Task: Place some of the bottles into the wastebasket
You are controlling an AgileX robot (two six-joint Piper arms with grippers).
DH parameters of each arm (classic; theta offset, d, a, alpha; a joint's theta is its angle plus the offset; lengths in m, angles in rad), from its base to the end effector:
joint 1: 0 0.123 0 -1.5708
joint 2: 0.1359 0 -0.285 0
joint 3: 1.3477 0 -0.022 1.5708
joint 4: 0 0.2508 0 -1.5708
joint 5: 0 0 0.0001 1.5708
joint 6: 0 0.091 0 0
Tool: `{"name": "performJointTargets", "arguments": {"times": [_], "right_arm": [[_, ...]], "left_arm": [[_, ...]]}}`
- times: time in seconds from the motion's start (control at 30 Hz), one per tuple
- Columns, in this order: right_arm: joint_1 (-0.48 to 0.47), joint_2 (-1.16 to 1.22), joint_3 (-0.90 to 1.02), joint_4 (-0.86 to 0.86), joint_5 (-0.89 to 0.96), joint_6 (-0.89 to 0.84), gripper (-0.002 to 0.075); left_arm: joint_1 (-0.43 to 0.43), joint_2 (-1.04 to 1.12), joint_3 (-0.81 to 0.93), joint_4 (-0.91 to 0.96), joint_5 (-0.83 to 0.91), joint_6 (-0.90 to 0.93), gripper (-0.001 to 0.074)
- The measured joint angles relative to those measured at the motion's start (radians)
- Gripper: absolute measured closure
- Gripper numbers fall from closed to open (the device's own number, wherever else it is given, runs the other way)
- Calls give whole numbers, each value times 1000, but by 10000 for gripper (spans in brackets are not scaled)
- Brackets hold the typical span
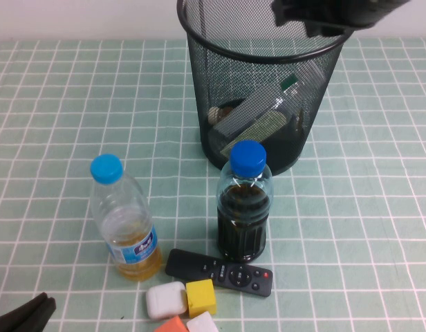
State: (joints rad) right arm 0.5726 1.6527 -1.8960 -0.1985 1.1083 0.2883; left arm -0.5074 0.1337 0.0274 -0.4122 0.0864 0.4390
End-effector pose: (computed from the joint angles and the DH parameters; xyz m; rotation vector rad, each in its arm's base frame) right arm 0.3079 0.1793 0.4410 -0.3469 2.3065 0.1791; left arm 0.0569 -0.0353 0.1884 0.4849 1.6700 -0.3831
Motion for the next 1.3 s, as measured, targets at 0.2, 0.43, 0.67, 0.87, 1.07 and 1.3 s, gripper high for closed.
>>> {"name": "performJointTargets", "arguments": {"times": [0.2, 0.43, 0.67, 0.87, 1.07, 1.3], "right_arm": [[0, -28, -2, -31, 31, 0, 732], [-8, -35, 1, -50, 65, -12, 733], [-19, -258, 287, -70, -215, -115, 734], [-148, -604, 754, -66, -574, -121, 734], [-374, -985, 1247, -23, -769, -124, 734], [-576, -1455, 1678, 7, -845, -124, 734]], "left_arm": [[0, 0, 0, 0, 0, 0, 739], [0, 0, 0, 0, 0, 0, 739], [0, 0, 0, 0, 0, 0, 739], [0, 0, 0, 0, 0, 0, 739], [0, 0, 0, 0, 0, 0, 739], [0, 0, 0, 0, 0, 0, 739]]}}
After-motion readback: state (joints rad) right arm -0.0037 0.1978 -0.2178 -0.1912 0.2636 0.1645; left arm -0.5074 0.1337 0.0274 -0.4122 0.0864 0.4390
